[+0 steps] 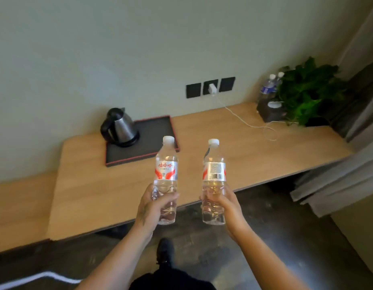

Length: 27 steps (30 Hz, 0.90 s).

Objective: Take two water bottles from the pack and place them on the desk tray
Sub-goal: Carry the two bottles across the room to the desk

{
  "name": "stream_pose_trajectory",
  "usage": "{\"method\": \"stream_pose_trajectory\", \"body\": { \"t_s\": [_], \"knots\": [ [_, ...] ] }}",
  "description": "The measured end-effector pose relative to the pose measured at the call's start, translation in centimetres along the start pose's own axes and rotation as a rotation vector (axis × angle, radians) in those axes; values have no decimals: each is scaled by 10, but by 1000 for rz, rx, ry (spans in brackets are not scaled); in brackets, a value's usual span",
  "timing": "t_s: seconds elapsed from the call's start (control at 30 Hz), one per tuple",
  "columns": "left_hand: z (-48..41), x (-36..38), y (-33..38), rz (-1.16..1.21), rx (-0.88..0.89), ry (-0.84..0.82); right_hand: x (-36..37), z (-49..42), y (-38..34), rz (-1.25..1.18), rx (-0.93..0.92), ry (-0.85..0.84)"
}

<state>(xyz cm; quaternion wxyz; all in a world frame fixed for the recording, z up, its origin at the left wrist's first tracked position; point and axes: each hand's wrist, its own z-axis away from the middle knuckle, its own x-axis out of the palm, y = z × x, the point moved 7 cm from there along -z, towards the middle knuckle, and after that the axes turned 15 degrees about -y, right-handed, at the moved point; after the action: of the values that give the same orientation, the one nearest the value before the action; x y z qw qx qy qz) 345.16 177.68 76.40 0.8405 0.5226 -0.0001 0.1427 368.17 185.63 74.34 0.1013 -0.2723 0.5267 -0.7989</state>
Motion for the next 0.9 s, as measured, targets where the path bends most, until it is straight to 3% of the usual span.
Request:
{"method": "stream_pose_trajectory", "body": {
  "t_s": [0.33, 0.9],
  "knots": [
    [-15, -85, 18, 85, 11, 129, 76, -81, -4, 13, 46, -129],
    [-99, -146, 84, 126, 49, 22, 123, -176, -28, -13, 14, -74]
  ]
}}
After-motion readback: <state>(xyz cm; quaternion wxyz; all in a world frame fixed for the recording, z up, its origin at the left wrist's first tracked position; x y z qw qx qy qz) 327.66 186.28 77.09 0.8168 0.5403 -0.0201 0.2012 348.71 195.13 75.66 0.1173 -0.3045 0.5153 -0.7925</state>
